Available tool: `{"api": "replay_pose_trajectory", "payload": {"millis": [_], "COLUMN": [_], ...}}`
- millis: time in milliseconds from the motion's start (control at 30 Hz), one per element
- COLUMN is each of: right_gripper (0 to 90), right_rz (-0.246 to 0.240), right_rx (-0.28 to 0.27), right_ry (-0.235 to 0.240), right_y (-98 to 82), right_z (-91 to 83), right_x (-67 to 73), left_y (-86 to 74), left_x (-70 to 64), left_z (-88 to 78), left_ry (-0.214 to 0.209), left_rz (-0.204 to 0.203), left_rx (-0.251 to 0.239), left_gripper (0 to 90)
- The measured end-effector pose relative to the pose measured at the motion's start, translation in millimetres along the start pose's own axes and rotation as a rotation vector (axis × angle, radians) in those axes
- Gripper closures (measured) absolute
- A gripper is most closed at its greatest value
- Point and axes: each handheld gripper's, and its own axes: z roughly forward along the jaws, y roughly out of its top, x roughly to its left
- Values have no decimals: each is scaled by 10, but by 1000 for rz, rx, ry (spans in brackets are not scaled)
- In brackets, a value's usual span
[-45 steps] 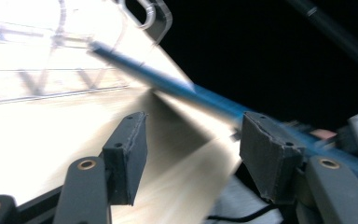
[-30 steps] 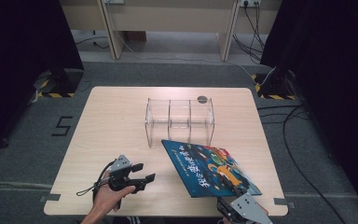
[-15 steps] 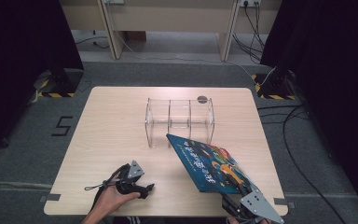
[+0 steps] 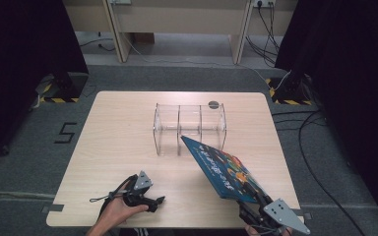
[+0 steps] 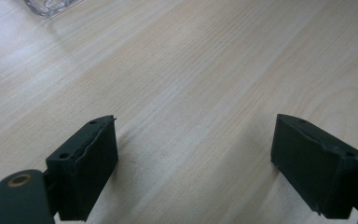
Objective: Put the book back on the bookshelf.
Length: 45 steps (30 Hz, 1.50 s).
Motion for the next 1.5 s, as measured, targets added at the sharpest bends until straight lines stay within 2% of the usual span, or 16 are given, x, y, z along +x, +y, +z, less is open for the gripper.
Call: {"api": "replay_pose_trajectory", "payload": {"millis": [100,300,667,733,800,933,1100,1233,1367,1500], "right_gripper": [568,569,593,642,648,680,704,709,708,700], "right_rz": [68,128,351,336,352,259,180,135,120,130], "right_rx": [-21,-44,-86,-79,-84,-77,-69,-61,-55,-53], "right_ry": [23,42,119,113,119,100,86,77,82,82], "right_y": [8,14,-10,-28,-42,-13,0,4,-3,-8], "right_z": [-24,-54,-130,-126,-118,-124,-119,-108,-90,-78], "right_x": [-39,-99,-205,-216,-233,-218,-200,-196,-186,-179], "left_y": [0,4,-1,-2,-2,-3,-6,-8,-6,-6], "left_x": [-16,-62,-123,-123,-123,-124,-125,-125,-129,-130], "left_z": [6,11,22,22,23,23,24,24,27,28], "left_ry": [-4,-15,-25,-25,-26,-26,-26,-27,-29,-29], "left_rz": [1,13,22,22,22,22,22,24,24,24], "left_rx": [-5,-5,-17,-17,-18,-20,-23,-24,-25,-25], "left_gripper": [136,137,136,136,135,135,134,134,133,134]}}
